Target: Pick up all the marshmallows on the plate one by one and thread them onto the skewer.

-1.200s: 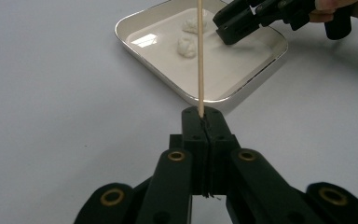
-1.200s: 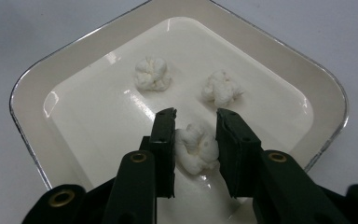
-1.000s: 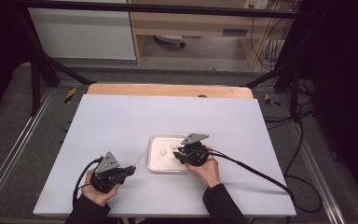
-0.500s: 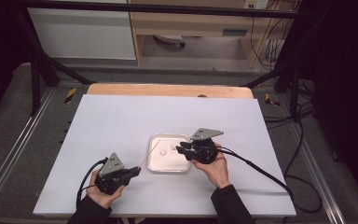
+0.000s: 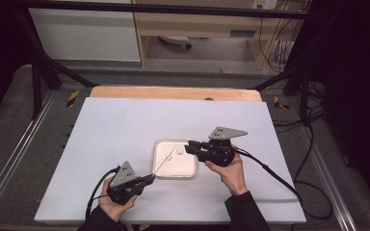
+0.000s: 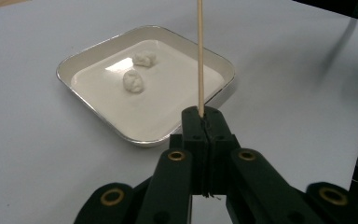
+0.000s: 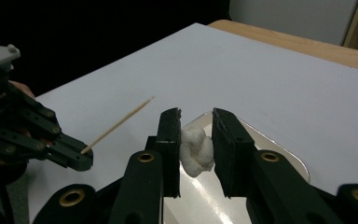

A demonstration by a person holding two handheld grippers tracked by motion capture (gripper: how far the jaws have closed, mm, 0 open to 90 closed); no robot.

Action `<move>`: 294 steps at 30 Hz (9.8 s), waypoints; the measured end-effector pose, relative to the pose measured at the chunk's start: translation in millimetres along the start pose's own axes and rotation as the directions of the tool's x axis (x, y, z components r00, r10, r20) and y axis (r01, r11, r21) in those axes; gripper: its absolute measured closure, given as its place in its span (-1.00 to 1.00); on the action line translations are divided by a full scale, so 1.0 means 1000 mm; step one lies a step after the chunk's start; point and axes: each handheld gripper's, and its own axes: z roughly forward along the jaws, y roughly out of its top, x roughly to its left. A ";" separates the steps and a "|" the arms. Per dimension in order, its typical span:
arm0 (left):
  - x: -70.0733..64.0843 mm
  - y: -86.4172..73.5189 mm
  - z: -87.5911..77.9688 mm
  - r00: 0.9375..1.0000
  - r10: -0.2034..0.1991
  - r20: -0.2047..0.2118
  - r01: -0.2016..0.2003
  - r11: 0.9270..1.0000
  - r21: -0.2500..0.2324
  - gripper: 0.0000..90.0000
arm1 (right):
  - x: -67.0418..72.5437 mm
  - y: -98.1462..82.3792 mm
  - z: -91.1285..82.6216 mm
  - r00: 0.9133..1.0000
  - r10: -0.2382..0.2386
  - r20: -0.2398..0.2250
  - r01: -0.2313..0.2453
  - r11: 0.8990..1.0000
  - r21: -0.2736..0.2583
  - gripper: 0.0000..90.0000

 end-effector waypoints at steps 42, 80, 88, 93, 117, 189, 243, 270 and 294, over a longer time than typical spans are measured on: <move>-0.011 0.000 0.005 1.000 0.027 0.004 -0.027 0.999 -0.033 0.97 | 0.001 0.003 0.008 0.970 0.147 -0.191 -0.162 0.985 -0.066 0.66; -0.017 -0.002 0.009 0.999 -0.003 -0.037 0.001 0.999 -0.051 0.98 | 0.021 -0.007 0.023 0.977 0.094 -0.189 -0.115 0.988 -0.099 0.81; -0.018 0.000 0.008 0.999 0.010 -0.047 -0.012 0.999 -0.042 0.98 | 0.023 -0.008 0.023 0.974 0.101 -0.204 -0.122 0.988 -0.095 0.81; -0.018 -0.001 0.007 0.999 0.012 -0.048 -0.015 0.999 -0.042 0.98 | 0.023 -0.010 0.024 0.973 0.103 -0.209 -0.124 0.988 -0.092 0.82; -0.017 0.001 0.006 0.999 0.004 -0.043 -0.007 0.998 -0.059 0.98 | 0.025 -0.016 0.025 0.965 0.124 -0.231 -0.153 0.982 -0.111 0.82; 0.014 -0.008 -0.008 0.994 -0.082 -0.070 0.078 0.995 -0.055 0.97 | -0.017 -0.030 0.046 0.992 -0.018 0.128 -0.001 0.989 0.150 -0.87; 0.018 -0.011 -0.006 0.994 -0.094 -0.064 0.091 0.995 -0.043 0.97 | -0.034 -0.036 0.086 0.993 -0.014 0.119 -0.015 0.971 0.238 0.62; 0.002 -0.007 -0.001 1.000 -0.016 -0.017 0.015 0.999 -0.052 0.97 | -0.009 0.015 -0.006 0.989 0.079 -0.127 -0.090 0.992 -0.083 0.64; -0.003 -0.006 -0.001 1.000 0.009 -0.005 -0.009 0.998 -0.065 0.97 | -0.004 0.014 0.015 0.963 0.144 -0.229 -0.158 0.986 -0.045 0.66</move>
